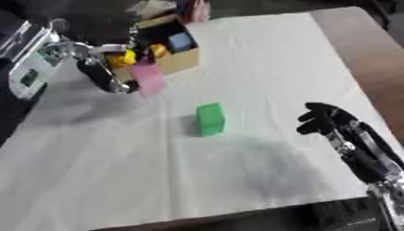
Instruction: Pick up objects on the table and place them in the box.
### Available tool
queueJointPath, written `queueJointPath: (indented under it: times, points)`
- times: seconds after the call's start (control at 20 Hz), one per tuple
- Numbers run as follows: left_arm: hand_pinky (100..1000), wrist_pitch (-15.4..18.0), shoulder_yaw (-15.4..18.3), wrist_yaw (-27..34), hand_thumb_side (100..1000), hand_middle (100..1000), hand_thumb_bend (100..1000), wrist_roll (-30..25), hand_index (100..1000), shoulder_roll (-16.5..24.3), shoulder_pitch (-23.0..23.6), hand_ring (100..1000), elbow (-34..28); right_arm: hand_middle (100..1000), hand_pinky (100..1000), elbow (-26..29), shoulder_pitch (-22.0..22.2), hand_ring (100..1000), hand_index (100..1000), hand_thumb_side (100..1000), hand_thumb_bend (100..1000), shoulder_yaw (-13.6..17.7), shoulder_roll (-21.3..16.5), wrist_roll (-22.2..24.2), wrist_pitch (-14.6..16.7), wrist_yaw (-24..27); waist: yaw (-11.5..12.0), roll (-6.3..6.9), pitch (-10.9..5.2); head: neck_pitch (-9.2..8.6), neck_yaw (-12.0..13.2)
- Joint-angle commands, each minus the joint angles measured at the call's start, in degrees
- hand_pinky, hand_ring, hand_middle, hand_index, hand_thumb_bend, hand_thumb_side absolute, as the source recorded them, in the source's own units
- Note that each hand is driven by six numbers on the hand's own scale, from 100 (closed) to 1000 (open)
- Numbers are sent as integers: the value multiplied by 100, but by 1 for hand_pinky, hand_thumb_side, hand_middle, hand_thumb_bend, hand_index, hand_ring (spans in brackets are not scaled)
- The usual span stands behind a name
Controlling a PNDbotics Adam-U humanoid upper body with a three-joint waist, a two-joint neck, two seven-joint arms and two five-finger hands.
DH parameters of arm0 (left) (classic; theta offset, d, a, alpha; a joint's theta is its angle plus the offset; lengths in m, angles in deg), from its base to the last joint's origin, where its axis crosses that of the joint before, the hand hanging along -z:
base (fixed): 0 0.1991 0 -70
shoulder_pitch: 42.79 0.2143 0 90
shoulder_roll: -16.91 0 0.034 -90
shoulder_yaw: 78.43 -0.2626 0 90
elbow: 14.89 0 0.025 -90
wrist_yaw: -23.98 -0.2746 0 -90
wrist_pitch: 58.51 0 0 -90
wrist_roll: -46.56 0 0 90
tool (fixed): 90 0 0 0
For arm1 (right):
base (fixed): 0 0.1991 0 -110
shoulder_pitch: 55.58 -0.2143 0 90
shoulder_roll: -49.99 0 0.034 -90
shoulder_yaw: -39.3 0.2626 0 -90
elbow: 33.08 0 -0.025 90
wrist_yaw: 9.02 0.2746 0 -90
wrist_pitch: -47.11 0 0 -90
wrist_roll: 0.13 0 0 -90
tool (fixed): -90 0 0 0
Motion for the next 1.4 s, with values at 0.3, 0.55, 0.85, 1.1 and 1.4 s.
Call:
queueJointPath:
  times: [0.3,0.55,0.85,1.1,1.4]
  points:
    - [826,-1054,795,-1215,212,595,156,1460,655,-553,-479,787,1668,676,695,40,-23,656,863,704,100,-21,18,38,1,13,-57,-44,-105,26,79]
    - [839,-1321,945,-1520,228,759,233,1959,825,-777,-536,821,2285,676,695,37,-28,656,863,705,100,-29,38,55,-1,29,-88,-57,-103,26,117]
    - [850,-1253,918,-1282,225,834,403,2136,909,-738,-494,842,2261,676,696,35,-27,656,863,704,100,-18,39,50,-4,21,-73,-48,-104,26,86]
    - [858,-1010,842,-559,210,852,235,2253,904,-510,-323,838,1851,676,696,41,-34,656,863,699,100,18,41,23,-3,9,-27,-42,-105,25,16]
    - [840,-940,899,2189,255,749,100,2563,834,256,579,752,-29,681,702,49,-370,660,868,597,100,42,-298,-7,85,-72,143,-36,-89,26,-62]
